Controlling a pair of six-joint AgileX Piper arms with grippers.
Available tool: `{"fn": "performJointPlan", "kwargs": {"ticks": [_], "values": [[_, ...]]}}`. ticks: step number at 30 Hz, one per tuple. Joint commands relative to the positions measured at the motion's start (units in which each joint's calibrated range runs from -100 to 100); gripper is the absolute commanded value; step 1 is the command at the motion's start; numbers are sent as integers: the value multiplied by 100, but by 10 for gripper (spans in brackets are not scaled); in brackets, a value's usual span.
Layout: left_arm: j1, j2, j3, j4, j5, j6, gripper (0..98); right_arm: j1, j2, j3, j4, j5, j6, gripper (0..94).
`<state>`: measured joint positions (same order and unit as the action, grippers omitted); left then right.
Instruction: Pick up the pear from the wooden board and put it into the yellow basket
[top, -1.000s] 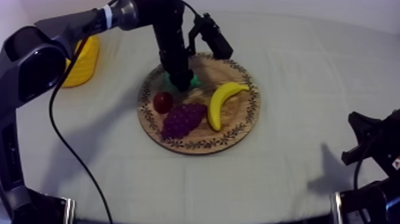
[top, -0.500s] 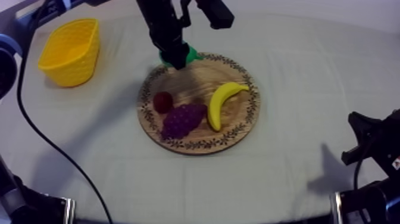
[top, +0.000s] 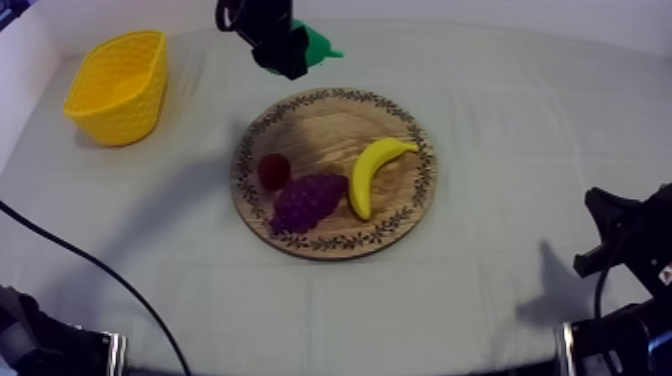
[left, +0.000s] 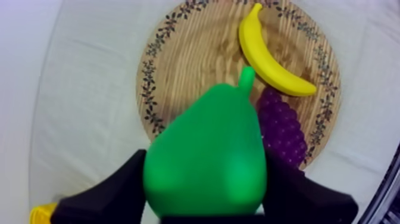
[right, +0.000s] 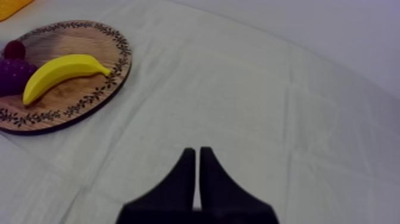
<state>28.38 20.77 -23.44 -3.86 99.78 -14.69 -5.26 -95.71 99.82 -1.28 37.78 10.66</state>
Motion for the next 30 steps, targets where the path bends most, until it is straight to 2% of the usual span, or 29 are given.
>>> {"fn": "performJointPlan", "kwargs": {"ticks": [1,22,30], "values": [[-39,-29,-4,-10,-5,-4,489,-3,-4,-5,-1,4,6,4],[-1234,-585,713,-35,-76,-85,497,-3,-4,-5,-1,4,6,4],[-1758,-678,663,-6,-121,161,492,-3,-4,-5,-1,4,6,4]]}}
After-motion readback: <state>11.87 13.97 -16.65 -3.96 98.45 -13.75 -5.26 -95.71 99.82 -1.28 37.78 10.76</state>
